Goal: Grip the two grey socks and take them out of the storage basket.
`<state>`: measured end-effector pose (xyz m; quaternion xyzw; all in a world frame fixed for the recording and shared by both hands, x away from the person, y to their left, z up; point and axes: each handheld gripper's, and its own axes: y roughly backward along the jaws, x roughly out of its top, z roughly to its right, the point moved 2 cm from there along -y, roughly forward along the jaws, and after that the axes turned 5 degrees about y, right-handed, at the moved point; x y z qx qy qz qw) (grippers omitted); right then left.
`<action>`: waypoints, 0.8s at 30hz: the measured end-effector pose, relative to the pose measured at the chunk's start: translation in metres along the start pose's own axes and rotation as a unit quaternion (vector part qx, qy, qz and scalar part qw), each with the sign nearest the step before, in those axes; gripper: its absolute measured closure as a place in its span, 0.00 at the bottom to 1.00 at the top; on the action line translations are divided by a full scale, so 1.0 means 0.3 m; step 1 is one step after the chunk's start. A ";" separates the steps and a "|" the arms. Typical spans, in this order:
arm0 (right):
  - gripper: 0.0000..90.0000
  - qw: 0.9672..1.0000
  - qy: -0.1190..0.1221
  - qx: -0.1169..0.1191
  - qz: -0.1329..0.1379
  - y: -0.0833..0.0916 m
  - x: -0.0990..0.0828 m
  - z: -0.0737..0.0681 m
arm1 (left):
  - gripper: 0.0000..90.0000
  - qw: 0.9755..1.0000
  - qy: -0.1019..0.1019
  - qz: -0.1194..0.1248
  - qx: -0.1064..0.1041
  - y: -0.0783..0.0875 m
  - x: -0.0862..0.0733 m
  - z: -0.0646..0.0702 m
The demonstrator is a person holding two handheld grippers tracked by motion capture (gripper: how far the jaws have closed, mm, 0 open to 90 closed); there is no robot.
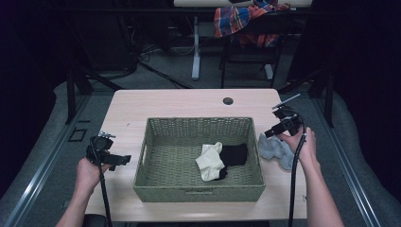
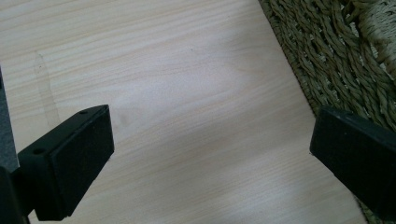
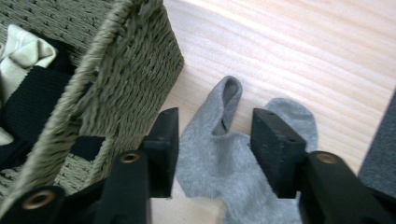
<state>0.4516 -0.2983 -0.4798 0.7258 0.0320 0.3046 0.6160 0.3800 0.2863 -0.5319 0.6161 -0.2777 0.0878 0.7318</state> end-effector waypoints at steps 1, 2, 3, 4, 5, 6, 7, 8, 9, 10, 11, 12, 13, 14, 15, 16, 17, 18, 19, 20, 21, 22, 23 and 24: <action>0.54 1.000 0.002 -0.003 0.002 0.010 -0.002 -0.002 | 0.00 1.000 0.000 -0.001 -0.001 0.000 0.000 0.000; 0.51 1.000 0.002 -0.003 0.005 0.017 -0.004 -0.004 | 0.00 1.000 0.000 0.000 -0.001 0.001 0.000 0.001; 0.45 1.000 -0.002 -0.004 0.009 0.033 -0.013 -0.007 | 0.00 1.000 0.001 0.001 -0.001 0.001 0.000 0.001; 0.45 1.000 -0.002 -0.004 0.009 0.033 -0.013 -0.007 | 0.00 1.000 0.001 -0.001 -0.002 0.002 0.000 0.001; 0.42 1.000 -0.003 -0.003 0.013 0.040 -0.019 -0.008 | 0.00 1.000 0.001 0.000 -0.001 0.003 -0.001 0.000; 0.42 1.000 -0.003 -0.005 0.017 0.049 -0.025 -0.008 | 0.00 1.000 0.001 0.000 -0.001 0.004 -0.001 0.000; 0.40 1.000 -0.007 -0.003 0.021 0.057 -0.031 -0.008 | 0.00 1.000 0.002 0.000 -0.001 0.004 -0.001 0.000; 0.36 1.000 -0.009 0.000 0.024 0.064 -0.038 -0.007 | 0.00 1.000 0.001 0.000 -0.001 0.004 -0.001 0.000; 0.35 1.000 -0.013 0.004 0.028 0.068 -0.042 -0.009 | 0.00 1.000 0.001 0.000 -0.002 0.005 -0.001 0.001; 0.34 0.999 -0.016 0.004 0.034 0.075 -0.051 -0.015 | 0.00 1.000 0.000 0.000 -0.001 0.006 -0.001 0.002; 0.32 0.999 -0.010 0.002 0.032 0.081 -0.059 -0.019 | 0.00 1.000 0.000 0.001 -0.001 0.006 -0.001 0.002; 0.27 0.999 -0.011 0.003 0.031 0.087 -0.067 -0.025 | 0.00 1.000 0.000 0.001 -0.001 0.006 -0.001 0.002; 0.25 1.000 -0.004 -0.001 0.027 0.092 -0.076 -0.028 | 0.00 1.000 0.000 0.000 -0.001 0.005 -0.001 0.002; 0.24 1.000 -0.002 -0.003 0.029 0.094 -0.085 -0.034 | 0.00 1.000 -0.001 0.001 -0.001 0.005 -0.001 0.002; 0.22 0.999 -0.002 -0.002 0.031 0.096 -0.094 -0.039 | 0.00 1.000 0.000 0.003 0.000 0.005 -0.001 0.003; 0.19 1.000 -0.004 0.000 0.029 0.099 -0.104 -0.043 | 0.00 1.000 0.000 0.004 0.000 0.005 -0.001 0.004; 0.18 1.000 -0.002 -0.004 0.029 0.099 -0.112 -0.044 | 0.00 1.000 0.000 0.005 0.000 0.005 -0.001 0.005; 0.17 1.000 -0.001 -0.004 0.027 0.102 -0.125 -0.048 | 0.00 1.000 0.000 0.004 0.000 0.005 -0.001 0.005; 0.16 1.000 -0.002 0.001 0.031 0.100 -0.133 -0.052 | 0.00 1.000 0.000 0.003 0.000 0.005 -0.001 0.004; 0.15 1.000 0.003 -0.001 0.025 0.099 -0.148 -0.057 | 0.00 1.000 0.000 0.004 0.000 0.004 -0.001 0.005; 0.10 1.000 0.006 -0.003 0.013 0.088 -0.171 -0.065 | 0.00 1.000 0.000 0.003 0.000 0.005 -0.001 0.005; 0.10 1.000 0.006 -0.003 0.013 0.088 -0.171 -0.065 | 0.00 1.000 0.000 0.004 -0.001 0.005 -0.001 0.006; 0.08 1.000 0.002 -0.003 0.011 0.082 -0.180 -0.068 | 0.00 1.000 0.000 0.003 -0.001 0.005 -0.001 0.006; 0.07 1.000 0.003 -0.003 0.001 0.075 -0.193 -0.069 | 0.00 1.000 -0.001 0.003 0.000 0.005 0.000 0.006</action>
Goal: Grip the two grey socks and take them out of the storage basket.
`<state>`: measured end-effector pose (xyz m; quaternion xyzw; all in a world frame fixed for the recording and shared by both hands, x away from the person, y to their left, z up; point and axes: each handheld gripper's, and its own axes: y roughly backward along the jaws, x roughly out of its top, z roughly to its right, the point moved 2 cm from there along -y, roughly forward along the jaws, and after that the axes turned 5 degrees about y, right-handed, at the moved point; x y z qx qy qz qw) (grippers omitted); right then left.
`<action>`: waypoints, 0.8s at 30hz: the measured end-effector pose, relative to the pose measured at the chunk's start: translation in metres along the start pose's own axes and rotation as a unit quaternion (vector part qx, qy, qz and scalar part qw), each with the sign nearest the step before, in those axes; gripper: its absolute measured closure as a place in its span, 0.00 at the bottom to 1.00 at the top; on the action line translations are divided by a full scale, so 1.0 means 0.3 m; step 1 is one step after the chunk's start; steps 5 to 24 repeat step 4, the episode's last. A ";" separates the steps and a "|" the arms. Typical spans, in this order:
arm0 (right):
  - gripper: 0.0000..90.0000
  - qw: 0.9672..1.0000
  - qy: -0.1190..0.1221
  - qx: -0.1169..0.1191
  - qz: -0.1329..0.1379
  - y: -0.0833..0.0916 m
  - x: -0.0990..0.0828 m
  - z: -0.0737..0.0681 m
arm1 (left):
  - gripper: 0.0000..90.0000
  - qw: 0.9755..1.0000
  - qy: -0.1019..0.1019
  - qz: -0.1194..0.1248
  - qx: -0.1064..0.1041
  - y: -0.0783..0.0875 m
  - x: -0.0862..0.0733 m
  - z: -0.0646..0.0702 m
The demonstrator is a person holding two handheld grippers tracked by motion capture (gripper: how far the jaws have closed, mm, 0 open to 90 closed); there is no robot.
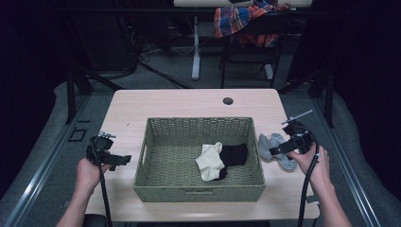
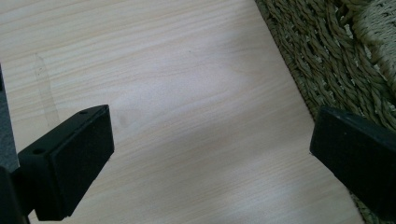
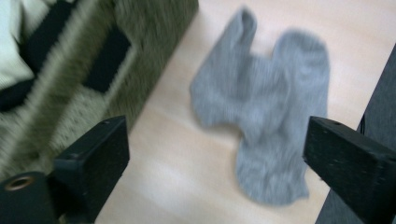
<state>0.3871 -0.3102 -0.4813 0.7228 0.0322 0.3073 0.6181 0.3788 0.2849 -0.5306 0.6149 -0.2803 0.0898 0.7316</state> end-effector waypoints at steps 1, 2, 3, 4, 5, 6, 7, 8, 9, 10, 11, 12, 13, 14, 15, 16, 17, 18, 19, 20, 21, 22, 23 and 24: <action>0.06 1.000 -0.001 -0.001 -0.008 -0.010 -0.016 -0.001 | 0.00 1.000 0.000 0.000 0.000 0.000 0.001 0.000; 0.05 1.000 0.003 0.001 -0.017 -0.016 -0.028 0.002 | 0.00 1.000 -0.001 0.000 0.000 -0.001 0.001 0.000; 0.05 1.000 0.001 0.000 -0.025 -0.022 -0.039 0.002 | 0.00 1.000 -0.001 -0.001 0.000 -0.001 0.002 0.001; 0.05 1.000 0.001 0.001 -0.029 -0.027 -0.047 0.003 | 0.00 1.000 -0.002 -0.002 0.001 -0.001 0.004 0.002; 0.05 1.000 0.001 0.001 -0.029 -0.027 -0.047 0.003 | 0.00 1.000 -0.002 -0.002 0.001 -0.001 0.004 0.002; 0.05 1.000 0.001 0.001 -0.029 -0.027 -0.047 0.003 | 0.00 1.000 -0.002 -0.002 0.001 -0.001 0.004 0.002; 0.05 1.000 0.001 0.001 -0.029 -0.027 -0.047 0.003 | 0.00 1.000 -0.002 -0.002 0.001 -0.001 0.004 0.002; 0.05 1.000 0.001 0.001 -0.029 -0.027 -0.047 0.003 | 0.00 1.000 -0.002 -0.002 0.001 -0.001 0.004 0.002; 0.05 1.000 0.001 0.001 -0.029 -0.027 -0.047 0.003 | 0.00 1.000 -0.002 -0.002 0.001 -0.001 0.004 0.002; 0.05 1.000 0.001 0.001 -0.029 -0.027 -0.047 0.003 | 0.00 1.000 -0.002 -0.002 0.001 -0.001 0.004 0.002; 0.05 1.000 0.001 0.001 -0.029 -0.027 -0.047 0.003 | 0.00 1.000 -0.002 -0.002 0.001 -0.001 0.004 0.002; 0.05 1.000 0.001 0.001 -0.029 -0.027 -0.047 0.003 | 0.00 1.000 -0.002 -0.002 0.001 -0.001 0.004 0.002; 0.05 1.000 0.001 0.001 -0.029 -0.027 -0.047 0.003 | 0.00 1.000 -0.002 -0.002 0.001 -0.001 0.004 0.002; 0.05 1.000 0.001 0.001 -0.029 -0.027 -0.047 0.003 | 0.00 1.000 -0.002 -0.002 0.001 -0.001 0.004 0.002; 0.05 1.000 0.001 0.001 -0.029 -0.027 -0.047 0.003 | 0.00 1.000 -0.002 -0.002 0.001 -0.001 0.004 0.002; 0.05 1.000 0.001 0.001 -0.029 -0.027 -0.047 0.003 | 0.00 1.000 -0.002 -0.002 0.001 -0.001 0.004 0.002; 0.05 1.000 0.001 0.001 -0.029 -0.027 -0.047 0.003 | 0.00 1.000 -0.002 -0.002 0.001 -0.001 0.004 0.002; 0.05 1.000 0.001 0.001 -0.029 -0.027 -0.047 0.003 | 0.00 1.000 -0.002 -0.002 0.001 -0.001 0.004 0.002; 0.05 1.000 0.001 0.001 -0.029 -0.027 -0.047 0.003 | 0.00 1.000 -0.002 -0.002 0.001 -0.001 0.004 0.002; 0.05 1.000 0.001 0.001 -0.029 -0.027 -0.047 0.003 | 0.00 1.000 -0.002 -0.002 0.001 -0.001 0.004 0.002; 0.05 1.000 0.001 0.001 -0.029 -0.027 -0.047 0.003 | 0.00 1.000 -0.002 -0.002 0.001 -0.001 0.004 0.002; 0.05 1.000 0.001 0.001 -0.029 -0.027 -0.047 0.003 | 0.00 1.000 -0.002 -0.002 0.001 -0.001 0.004 0.002; 0.05 1.000 0.001 0.001 -0.029 -0.027 -0.047 0.003 | 0.00 1.000 -0.002 -0.002 0.001 -0.001 0.004 0.002; 0.05 1.000 0.001 0.001 -0.029 -0.027 -0.047 0.003 | 0.00 1.000 -0.002 -0.002 0.001 -0.001 0.004 0.002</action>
